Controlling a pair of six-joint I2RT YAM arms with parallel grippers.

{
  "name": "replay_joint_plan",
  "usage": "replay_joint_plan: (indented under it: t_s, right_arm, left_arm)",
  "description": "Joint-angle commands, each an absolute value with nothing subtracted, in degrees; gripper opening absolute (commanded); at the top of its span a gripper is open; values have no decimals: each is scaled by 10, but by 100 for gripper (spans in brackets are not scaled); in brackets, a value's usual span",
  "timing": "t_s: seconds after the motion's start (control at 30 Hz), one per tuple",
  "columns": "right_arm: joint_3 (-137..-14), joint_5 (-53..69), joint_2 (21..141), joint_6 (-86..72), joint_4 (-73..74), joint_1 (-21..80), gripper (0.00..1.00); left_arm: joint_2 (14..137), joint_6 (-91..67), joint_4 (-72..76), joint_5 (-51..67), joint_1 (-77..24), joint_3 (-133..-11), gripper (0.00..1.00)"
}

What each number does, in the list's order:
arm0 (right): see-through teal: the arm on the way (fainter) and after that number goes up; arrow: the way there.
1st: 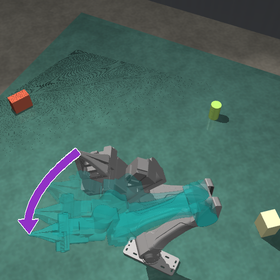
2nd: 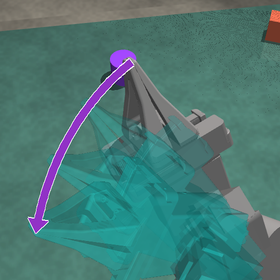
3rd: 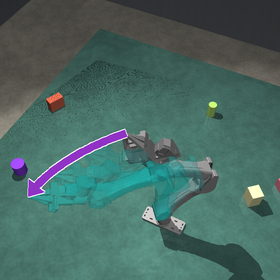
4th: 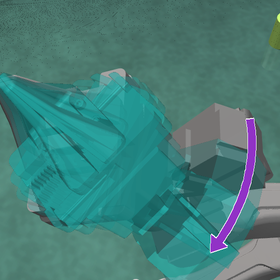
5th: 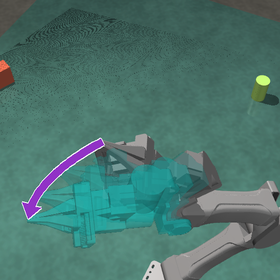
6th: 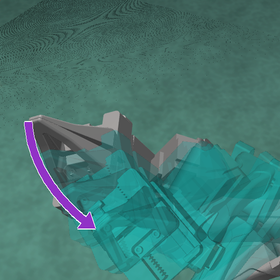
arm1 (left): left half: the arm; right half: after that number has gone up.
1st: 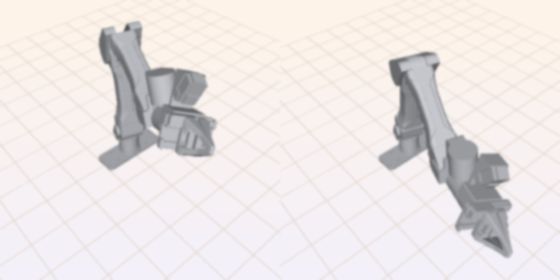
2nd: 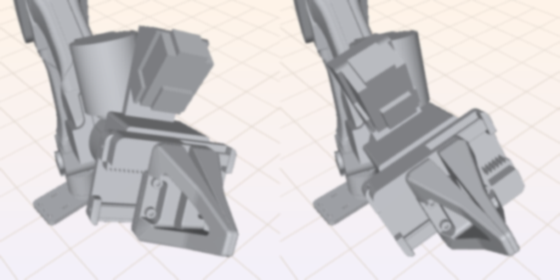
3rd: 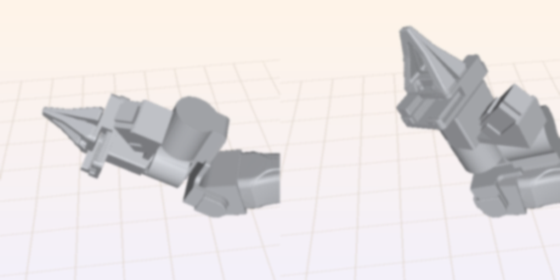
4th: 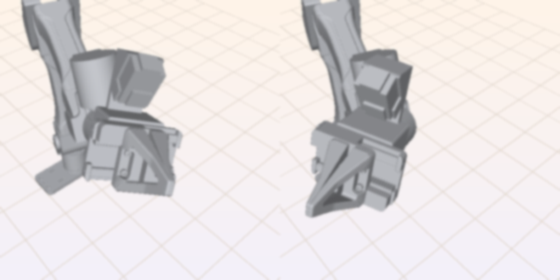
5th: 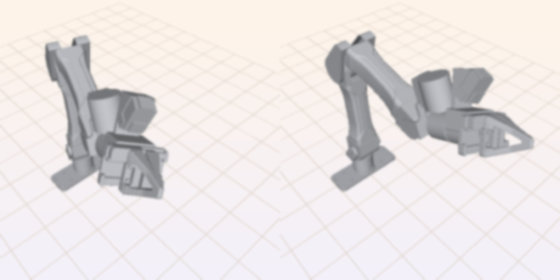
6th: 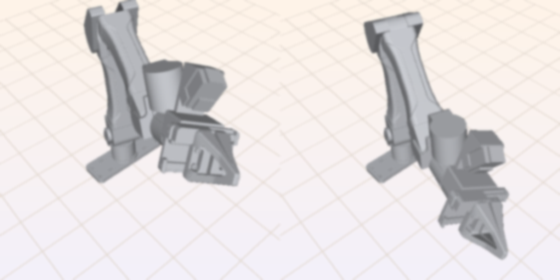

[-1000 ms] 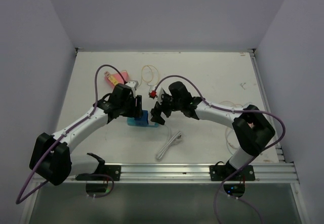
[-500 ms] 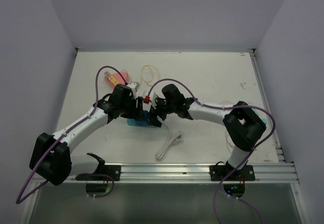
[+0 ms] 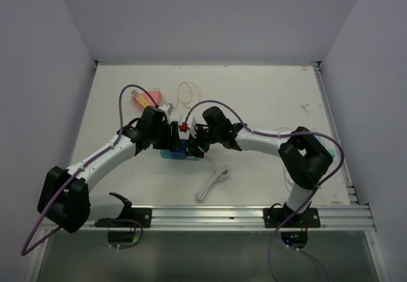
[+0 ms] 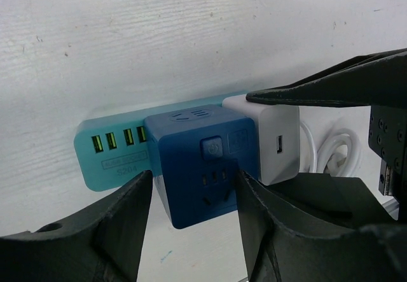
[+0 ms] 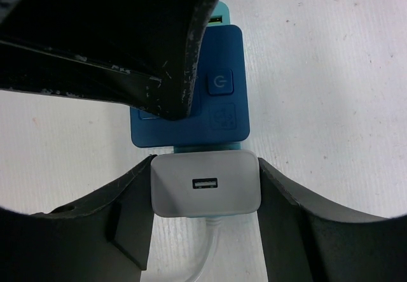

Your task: Pull the plug off the socket

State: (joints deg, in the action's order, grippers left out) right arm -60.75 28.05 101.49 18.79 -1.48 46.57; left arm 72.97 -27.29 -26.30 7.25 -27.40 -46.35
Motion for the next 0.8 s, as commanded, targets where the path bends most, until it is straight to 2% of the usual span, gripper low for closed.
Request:
replay_joint_plan:
  t_s: [0.0, 0.13, 0.6, 0.77]
  right_arm:
    - [-622, 300, 972, 184, -31, 472, 4]
    - [-613, 301, 953, 177, -50, 477, 0]
    - [-628, 282, 918, 174, -56, 491, 0]
    - [-606, 237, 892, 189, -37, 490, 0]
  left_arm:
    - [758, -279, -323, 42, -275, -430, 57]
    - [764, -283, -326, 34, -275, -421, 56]
    - [787, -289, -334, 9, -277, -421, 54]
    - [777, -289, -336, 9, -277, -425, 55]
